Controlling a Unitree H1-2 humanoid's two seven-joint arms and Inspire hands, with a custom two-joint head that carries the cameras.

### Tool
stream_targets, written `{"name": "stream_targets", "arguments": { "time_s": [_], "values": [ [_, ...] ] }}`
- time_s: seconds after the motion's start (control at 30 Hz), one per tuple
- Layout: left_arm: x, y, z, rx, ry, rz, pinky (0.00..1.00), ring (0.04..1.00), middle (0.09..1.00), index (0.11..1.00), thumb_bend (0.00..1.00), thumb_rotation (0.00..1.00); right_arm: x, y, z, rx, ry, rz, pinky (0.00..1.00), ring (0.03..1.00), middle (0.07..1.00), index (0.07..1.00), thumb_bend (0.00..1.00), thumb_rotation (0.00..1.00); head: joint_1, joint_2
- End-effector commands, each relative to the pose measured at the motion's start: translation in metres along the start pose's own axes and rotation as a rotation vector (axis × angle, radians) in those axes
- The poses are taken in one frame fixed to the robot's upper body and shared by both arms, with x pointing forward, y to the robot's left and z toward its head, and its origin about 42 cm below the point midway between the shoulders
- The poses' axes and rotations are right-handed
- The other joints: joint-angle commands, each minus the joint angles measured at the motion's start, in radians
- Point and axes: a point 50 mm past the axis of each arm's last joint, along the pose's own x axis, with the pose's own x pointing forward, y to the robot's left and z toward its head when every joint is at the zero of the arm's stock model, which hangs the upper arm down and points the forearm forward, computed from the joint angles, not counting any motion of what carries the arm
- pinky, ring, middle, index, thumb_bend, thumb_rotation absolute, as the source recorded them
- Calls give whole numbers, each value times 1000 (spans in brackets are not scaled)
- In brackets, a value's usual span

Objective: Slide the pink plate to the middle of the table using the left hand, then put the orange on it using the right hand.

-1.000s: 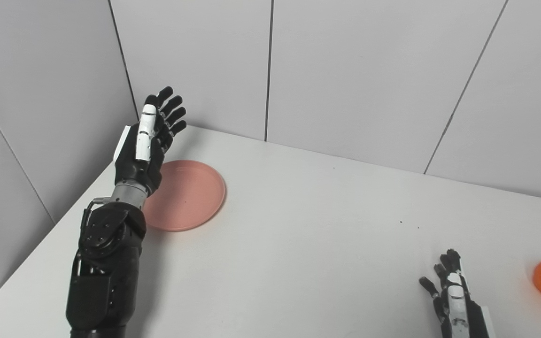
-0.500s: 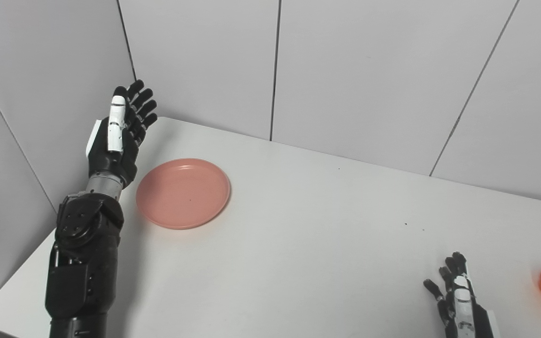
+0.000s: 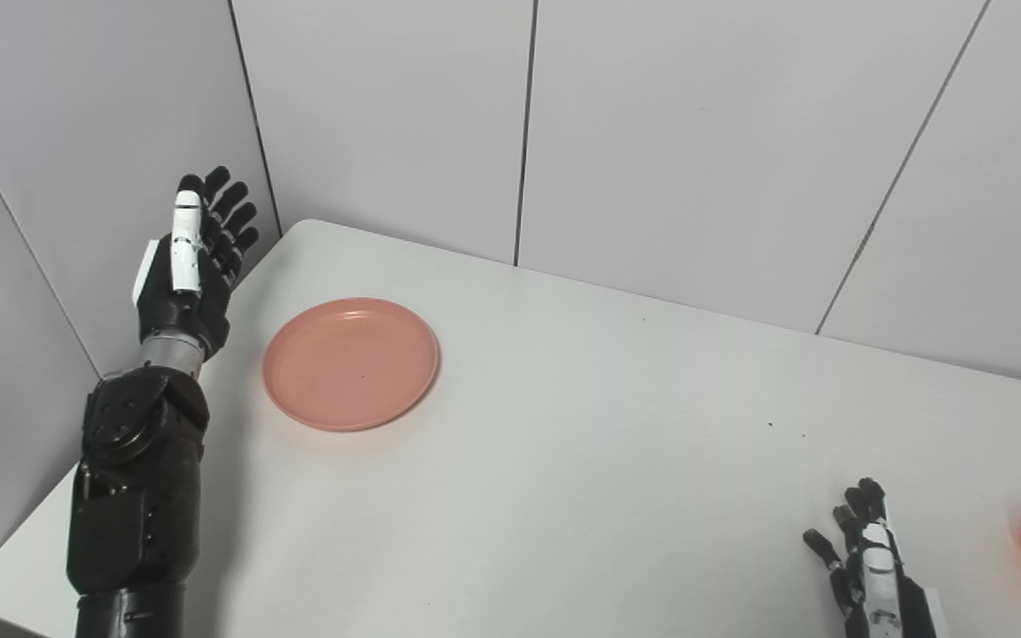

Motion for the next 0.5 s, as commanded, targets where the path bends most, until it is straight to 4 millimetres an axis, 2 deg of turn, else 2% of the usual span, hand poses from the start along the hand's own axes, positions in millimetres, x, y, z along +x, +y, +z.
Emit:
{"name": "stream_targets", "arguments": {
  "time_s": [0.0,0.47],
  "values": [
    [8,1,20,5,-84,-13,936,930,929,912,386,1000,0,-2,5,-7,-26,-1,1000,1000,1000,1000,318,1000,1,2],
    [10,13,-5,-50,-3,9,956,940,941,924,346,1000,0,-5,5,-9,-33,2,1000,998,1000,1000,316,1000,4,4]
  ]
}}
